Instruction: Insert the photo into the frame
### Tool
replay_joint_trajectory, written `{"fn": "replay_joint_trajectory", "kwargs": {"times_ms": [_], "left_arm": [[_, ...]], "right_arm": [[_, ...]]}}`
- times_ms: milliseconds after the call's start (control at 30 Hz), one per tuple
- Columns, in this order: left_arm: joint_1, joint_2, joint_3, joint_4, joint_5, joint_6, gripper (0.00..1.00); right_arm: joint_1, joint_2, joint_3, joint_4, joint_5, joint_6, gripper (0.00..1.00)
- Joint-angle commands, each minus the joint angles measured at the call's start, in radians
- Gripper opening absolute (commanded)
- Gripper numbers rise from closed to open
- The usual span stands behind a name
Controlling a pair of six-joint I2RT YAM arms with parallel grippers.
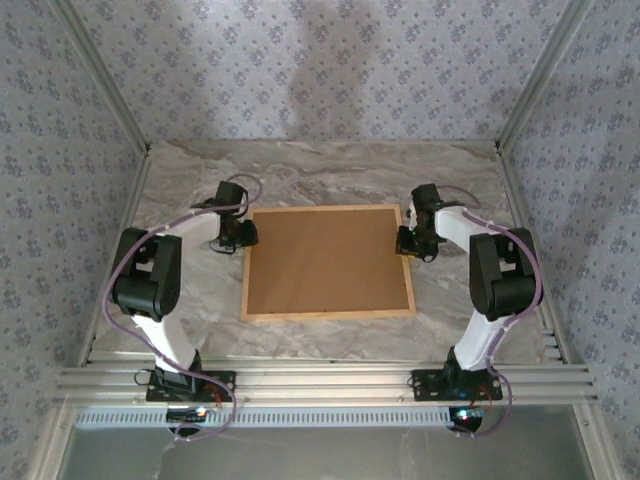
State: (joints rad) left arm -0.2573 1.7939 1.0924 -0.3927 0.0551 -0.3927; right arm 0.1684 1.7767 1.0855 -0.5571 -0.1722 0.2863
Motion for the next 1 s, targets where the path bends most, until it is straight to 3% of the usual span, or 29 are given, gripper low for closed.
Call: {"fn": "replay_joint_trajectory", "kwargs": {"times_ms": [0,500,967], "left_arm": [[-0.023,0.062,-0.018,-0.089,0.038,0.012,0.35],[-0.057,0.12,0.018,-0.102,0.023,0.015,0.41],[-0.015,-0.089,-0.001,-0.094,-0.041,-0.011,0.56]], "right_arm": [[0.025,0.058,-0.008,0.0,-0.031,-0.007,0.24],[0.032,0.066,-0.002,-0.004,-0.03,-0.009,0.24],[0.034,0.069,-0.001,-0.004,-0.027,-0.012,0.24]]}}
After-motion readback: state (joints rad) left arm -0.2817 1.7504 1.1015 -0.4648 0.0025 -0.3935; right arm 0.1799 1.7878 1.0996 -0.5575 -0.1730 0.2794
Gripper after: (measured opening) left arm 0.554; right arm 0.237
